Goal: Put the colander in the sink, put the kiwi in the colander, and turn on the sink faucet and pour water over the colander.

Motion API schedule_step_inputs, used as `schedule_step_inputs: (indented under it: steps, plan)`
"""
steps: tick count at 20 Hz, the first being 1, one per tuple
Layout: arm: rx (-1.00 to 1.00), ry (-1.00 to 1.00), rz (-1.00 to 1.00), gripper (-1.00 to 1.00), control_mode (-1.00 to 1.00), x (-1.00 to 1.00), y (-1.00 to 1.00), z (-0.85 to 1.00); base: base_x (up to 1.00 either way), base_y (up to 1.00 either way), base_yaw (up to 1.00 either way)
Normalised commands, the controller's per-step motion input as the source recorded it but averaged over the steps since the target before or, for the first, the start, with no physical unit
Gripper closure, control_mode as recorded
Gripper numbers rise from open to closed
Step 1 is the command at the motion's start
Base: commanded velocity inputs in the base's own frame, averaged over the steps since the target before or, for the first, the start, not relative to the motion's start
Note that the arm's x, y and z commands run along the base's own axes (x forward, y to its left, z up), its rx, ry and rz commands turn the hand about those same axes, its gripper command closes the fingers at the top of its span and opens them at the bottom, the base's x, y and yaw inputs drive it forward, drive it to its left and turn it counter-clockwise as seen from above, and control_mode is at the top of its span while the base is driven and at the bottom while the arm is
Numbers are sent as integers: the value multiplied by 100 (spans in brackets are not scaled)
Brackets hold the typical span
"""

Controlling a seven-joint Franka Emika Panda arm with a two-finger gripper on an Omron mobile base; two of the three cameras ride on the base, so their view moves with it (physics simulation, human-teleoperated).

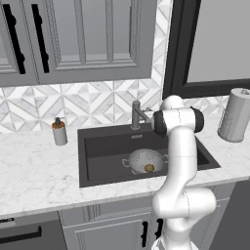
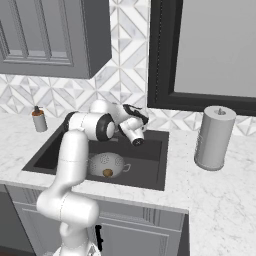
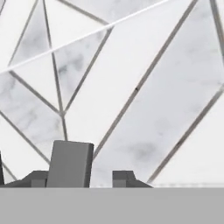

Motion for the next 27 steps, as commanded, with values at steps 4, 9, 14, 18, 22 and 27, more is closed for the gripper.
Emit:
schedule_step_inputs:
  steps: [4,9,14,18,22,27]
  plan:
    - [7,8,0,100,-100,0,-83,-9,0,0,0]
    - [5,8,0,100,-100,0,-80,-12,0,0,0]
    - [3,3,0,100,-100,0,-75,-15,0,0,0]
    - [1,0,0,100,-100,0,-72,-22,0,0,0]
    - [0,0,0,100,-100,0,-70,-21,0,0,0]
    - [0,2,0,100,-100,-3,-49,-10,0,0,0]
